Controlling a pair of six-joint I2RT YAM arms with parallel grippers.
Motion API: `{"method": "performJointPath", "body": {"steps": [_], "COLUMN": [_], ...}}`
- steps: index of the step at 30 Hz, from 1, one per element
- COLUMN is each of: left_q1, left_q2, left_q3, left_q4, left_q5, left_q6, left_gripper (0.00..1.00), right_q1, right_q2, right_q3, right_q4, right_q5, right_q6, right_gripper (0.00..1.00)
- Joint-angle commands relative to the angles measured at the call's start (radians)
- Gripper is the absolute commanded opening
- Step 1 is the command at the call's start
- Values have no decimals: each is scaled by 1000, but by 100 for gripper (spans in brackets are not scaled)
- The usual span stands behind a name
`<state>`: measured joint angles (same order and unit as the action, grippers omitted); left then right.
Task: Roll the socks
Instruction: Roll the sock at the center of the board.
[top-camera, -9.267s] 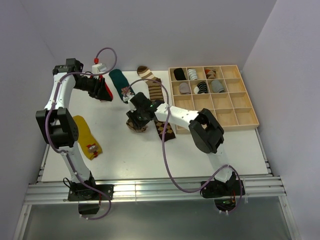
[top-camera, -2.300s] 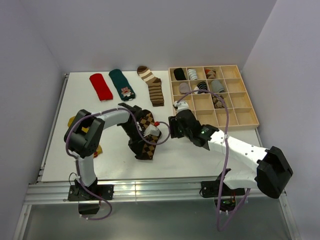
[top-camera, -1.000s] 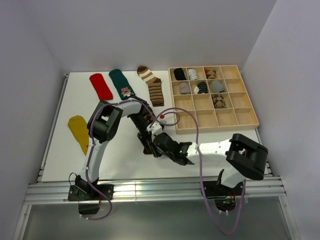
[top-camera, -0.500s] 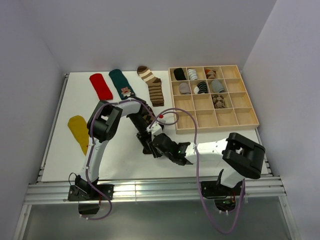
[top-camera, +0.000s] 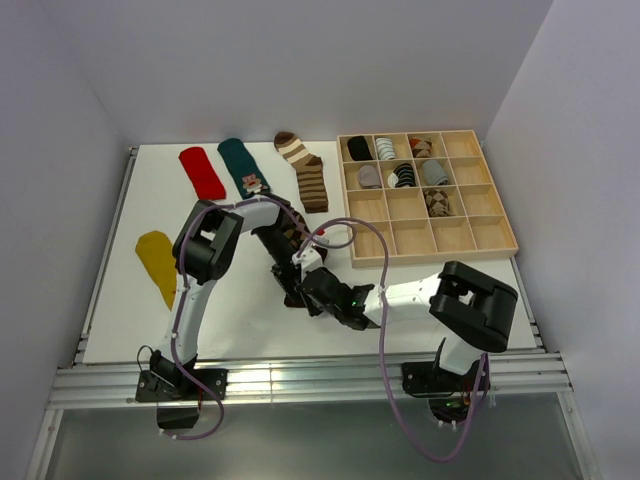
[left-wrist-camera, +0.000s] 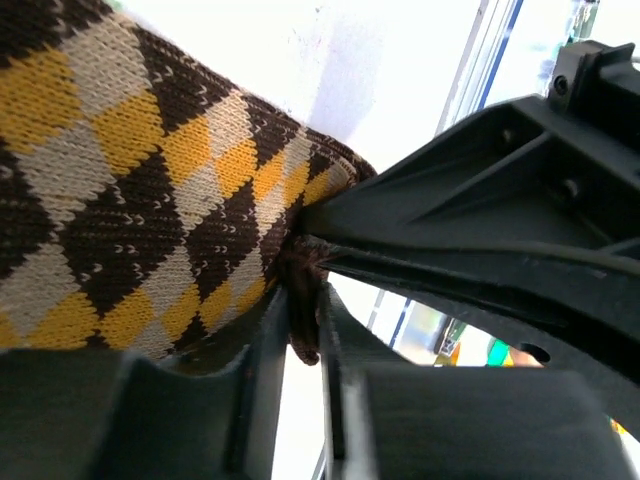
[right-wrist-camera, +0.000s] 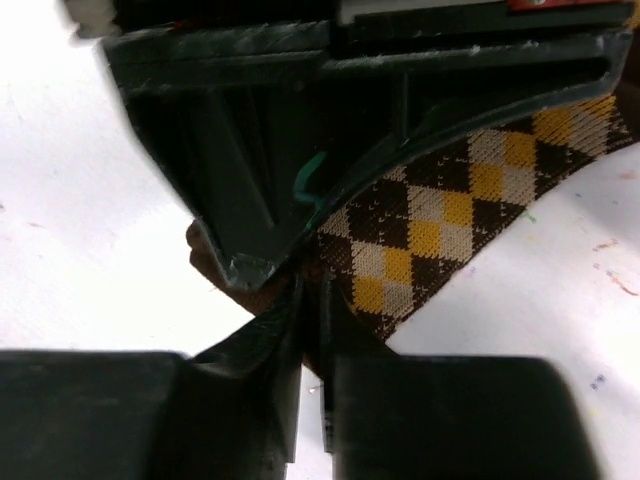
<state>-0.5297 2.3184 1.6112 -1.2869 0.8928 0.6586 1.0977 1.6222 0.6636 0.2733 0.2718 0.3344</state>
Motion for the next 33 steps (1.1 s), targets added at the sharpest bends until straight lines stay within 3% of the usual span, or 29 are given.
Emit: {"method": "performJointPath", "body": {"steps": [1,7,14,19,22,25,29,33], "left_q1": [10,45,152,174,168,131,-14,-142], "left_q2": [-77,-258,-428,-650,-761,-864,-997,-1091], "left_q3": [-36,-132,-267,-473,-566,-672,-833,-974], "left_q4": [101,303,564,794,891,991,1138,1265], "left_q5": [-34,-83,-208,-437,-505,-607,-768,-833], "left_q6": [-33,-212,-373,-363,-317,-254,-182,-130], "left_gripper": [26,38,40,43,47,48,53,59], "right_q1": [-48,-139,-216,-275,-308,-343,-357,-378], "right_q2": [47,94,146,223,272,340,413,470], "right_q3": [24,88,171,299,361,433,534,600], "right_q4": [-74,-174,-266,-407,-468,-543,-657,-724], "right_q5": [-78,-251,-387,-526,-586,-632,-640,-683], "right_q6": [41,72,75,69,66,58,28,11], "right_gripper": [10,3,2,2,3,4,4,5]}}
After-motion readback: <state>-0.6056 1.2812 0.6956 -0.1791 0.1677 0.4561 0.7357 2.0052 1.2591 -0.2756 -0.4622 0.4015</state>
